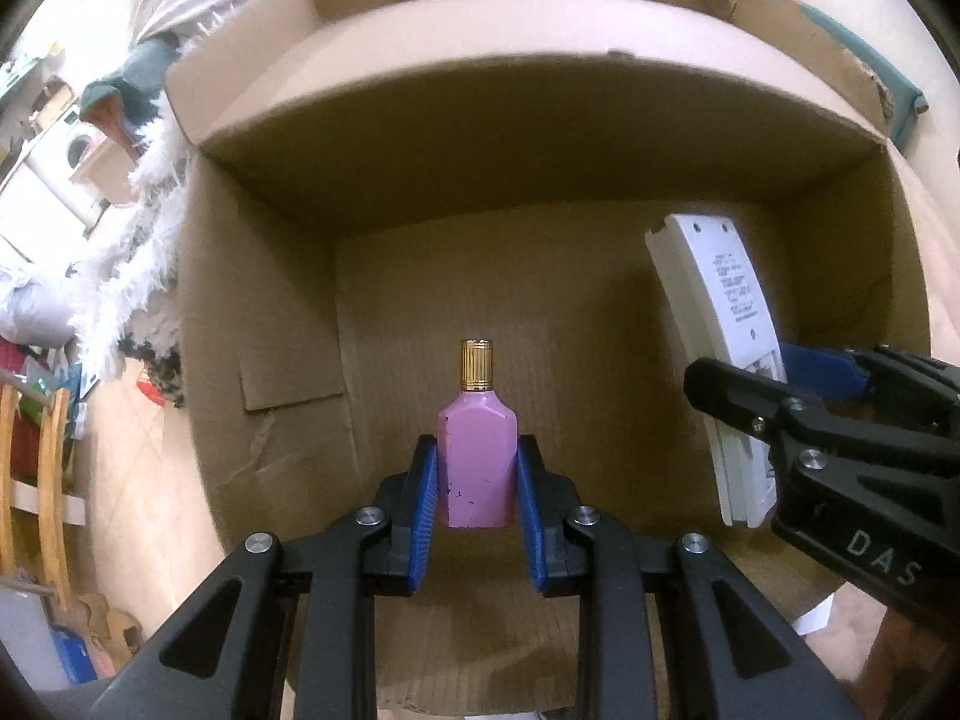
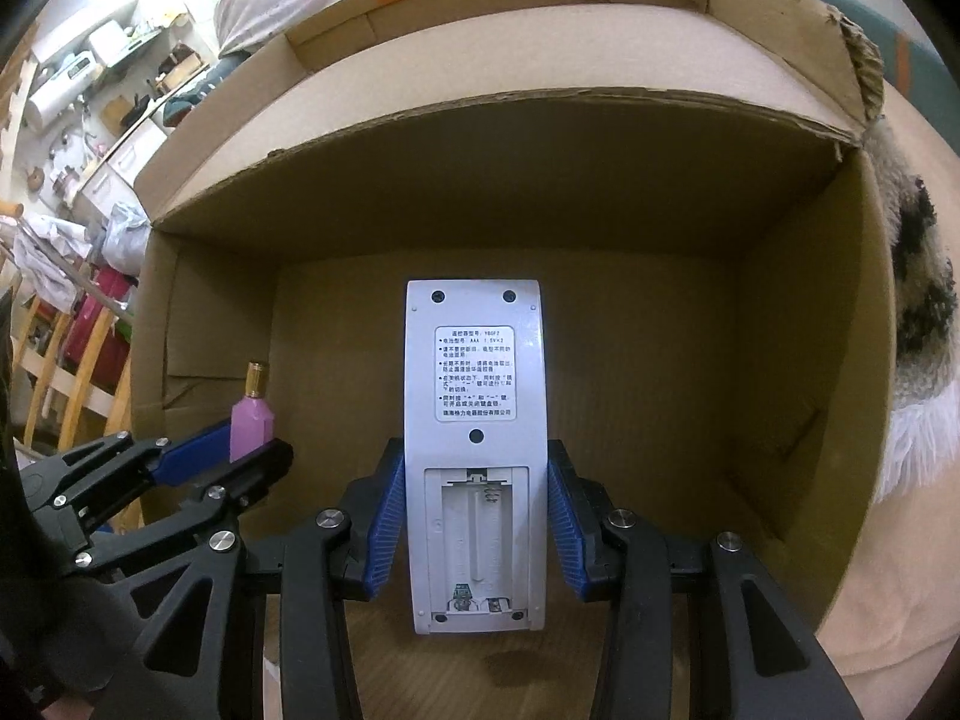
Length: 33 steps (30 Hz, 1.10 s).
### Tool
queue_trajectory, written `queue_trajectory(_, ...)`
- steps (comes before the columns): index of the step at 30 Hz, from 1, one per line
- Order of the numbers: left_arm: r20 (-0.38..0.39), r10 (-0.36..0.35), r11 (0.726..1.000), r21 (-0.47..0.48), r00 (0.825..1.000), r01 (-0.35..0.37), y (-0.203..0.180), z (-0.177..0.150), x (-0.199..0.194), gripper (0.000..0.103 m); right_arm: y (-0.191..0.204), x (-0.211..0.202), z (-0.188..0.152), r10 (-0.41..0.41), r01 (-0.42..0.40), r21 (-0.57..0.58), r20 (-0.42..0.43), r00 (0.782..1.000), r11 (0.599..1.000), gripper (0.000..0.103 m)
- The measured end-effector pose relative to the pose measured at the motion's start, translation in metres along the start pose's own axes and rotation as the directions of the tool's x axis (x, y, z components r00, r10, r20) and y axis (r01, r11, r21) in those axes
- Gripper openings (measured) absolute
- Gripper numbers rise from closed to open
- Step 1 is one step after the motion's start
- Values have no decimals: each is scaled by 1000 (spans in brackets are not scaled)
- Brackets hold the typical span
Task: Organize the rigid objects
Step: 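Carry perfume and remote into the box and release both, then withdraw both open tools from the box back toward the items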
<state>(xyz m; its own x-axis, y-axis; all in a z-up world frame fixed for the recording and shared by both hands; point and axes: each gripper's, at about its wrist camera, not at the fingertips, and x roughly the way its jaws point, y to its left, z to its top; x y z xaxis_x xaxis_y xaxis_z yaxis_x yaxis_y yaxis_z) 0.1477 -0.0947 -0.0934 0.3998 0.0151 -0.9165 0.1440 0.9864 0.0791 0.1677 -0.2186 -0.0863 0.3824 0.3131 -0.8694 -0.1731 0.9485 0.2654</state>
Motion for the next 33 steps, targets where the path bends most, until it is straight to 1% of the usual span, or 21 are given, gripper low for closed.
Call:
queue_trajectory(3, -13, 1, 1000, -6, 1000, -1, -2, 0, -1, 23, 2, 1, 0, -1, 1, 0, -1, 1000, 1000, 46)
queue_trajectory(15, -27, -3, 1000, -5, 1000, 3, 0, -1, 9, 23, 4, -1, 2, -5, 5, 6, -3, 1000, 1000, 46)
queue_trajectory(18, -21, 9, 1000, -1, 1000, -9, -1, -2, 9, 23, 6, -2, 4, -3, 3, 9, 4, 1000, 1000, 47)
queue_trajectory(20, -6, 19, 1000, 2, 1000, -19, -3, -2, 6, 23, 7, -7, 4, 5, -5, 8, 30, 1000, 1000, 47)
queue_trajectory(24, -6, 10, 1000, 4, 1000, -10, -6, -3, 6, 23, 13, -18, 7, 29, -28, -11, 81, 996, 1000, 48)
queue_trajectory(25, -4, 9, 1000, 5, 1000, -9, -7, -5, 5, 23, 14, -19, 7, 33, -32, -10, 85, 996, 999, 54)
queue_trajectory(26, -2, 6, 1000, 9, 1000, -6, -8, -6, 3, 24, 14, -20, 8, 39, -39, -3, 86, 995, 999, 64)
queue_trajectory(28, -2, -6, 1000, 14, 1000, 6, -10, -6, 2, 35, 12, -21, 8, 47, -49, 17, 90, 995, 999, 67)
queue_trajectory(29, 1, -12, 1000, 15, 1000, 12, -12, -6, 0, 50, 10, -21, 9, 54, -56, 28, 87, 995, 998, 67)
queue_trajectory(30, 9, -14, 1000, 15, 1000, 14, -12, -6, -2, 60, 9, -21, 10, 60, -63, 36, 84, 995, 997, 69)
queue_trajectory(31, 20, -14, 1000, 13, 1000, 13, -13, -6, -5, 62, 7, -21, 11, 63, -67, 44, 80, 995, 997, 74)
queue_trajectory(33, 36, -16, 1000, 15, 999, 15, -15, -6, -9, 62, 4, -21, 12, 65, -70, 60, 84, 994, 996, 79)
